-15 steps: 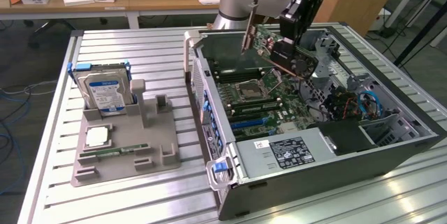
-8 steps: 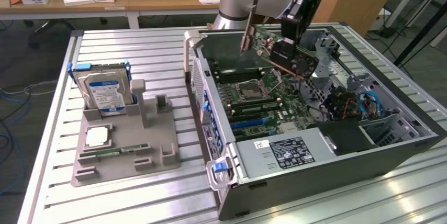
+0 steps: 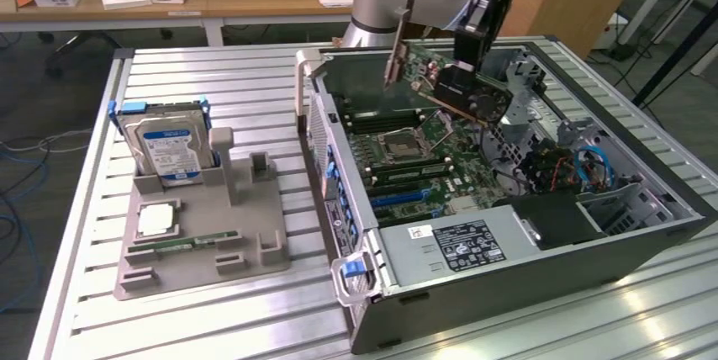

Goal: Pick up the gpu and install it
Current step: 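Insert the gpu into the slot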

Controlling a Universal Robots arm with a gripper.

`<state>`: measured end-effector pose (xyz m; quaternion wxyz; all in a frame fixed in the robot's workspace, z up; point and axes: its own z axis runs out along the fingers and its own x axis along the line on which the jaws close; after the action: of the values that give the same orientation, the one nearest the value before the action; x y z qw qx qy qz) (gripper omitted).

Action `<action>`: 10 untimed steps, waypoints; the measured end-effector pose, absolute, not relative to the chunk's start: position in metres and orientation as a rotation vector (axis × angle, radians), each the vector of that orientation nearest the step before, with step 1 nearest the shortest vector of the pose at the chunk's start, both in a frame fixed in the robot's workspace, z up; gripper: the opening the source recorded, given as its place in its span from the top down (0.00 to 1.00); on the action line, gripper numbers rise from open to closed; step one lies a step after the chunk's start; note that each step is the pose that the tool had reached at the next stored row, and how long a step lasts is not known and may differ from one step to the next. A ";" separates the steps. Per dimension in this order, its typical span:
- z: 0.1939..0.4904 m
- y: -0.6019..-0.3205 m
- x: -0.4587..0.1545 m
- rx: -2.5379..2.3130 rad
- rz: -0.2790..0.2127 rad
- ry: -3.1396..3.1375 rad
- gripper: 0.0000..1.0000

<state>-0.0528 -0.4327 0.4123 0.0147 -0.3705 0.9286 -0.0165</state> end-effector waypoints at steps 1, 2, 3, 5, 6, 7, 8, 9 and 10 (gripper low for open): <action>0.412 -0.433 -0.053 -1.165 -0.051 2.885 0.74; 0.412 -0.433 -0.053 -1.176 -0.051 2.881 0.74; 0.412 -0.433 -0.053 -1.188 -0.051 2.876 0.74; 0.412 -0.433 -0.053 -1.210 -0.050 2.866 0.74; 0.412 -0.433 -0.053 -1.220 -0.050 2.862 0.74; 0.412 -0.433 -0.053 -1.231 -0.050 2.857 0.74; 0.412 -0.433 -0.053 -1.242 -0.050 2.852 0.74; 0.412 -0.433 -0.053 -1.253 -0.050 2.847 0.74; 0.412 -0.433 -0.053 -1.263 -0.050 2.842 0.74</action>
<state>-0.0528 -0.4326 0.4123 0.0153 -0.4060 0.9136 -0.0160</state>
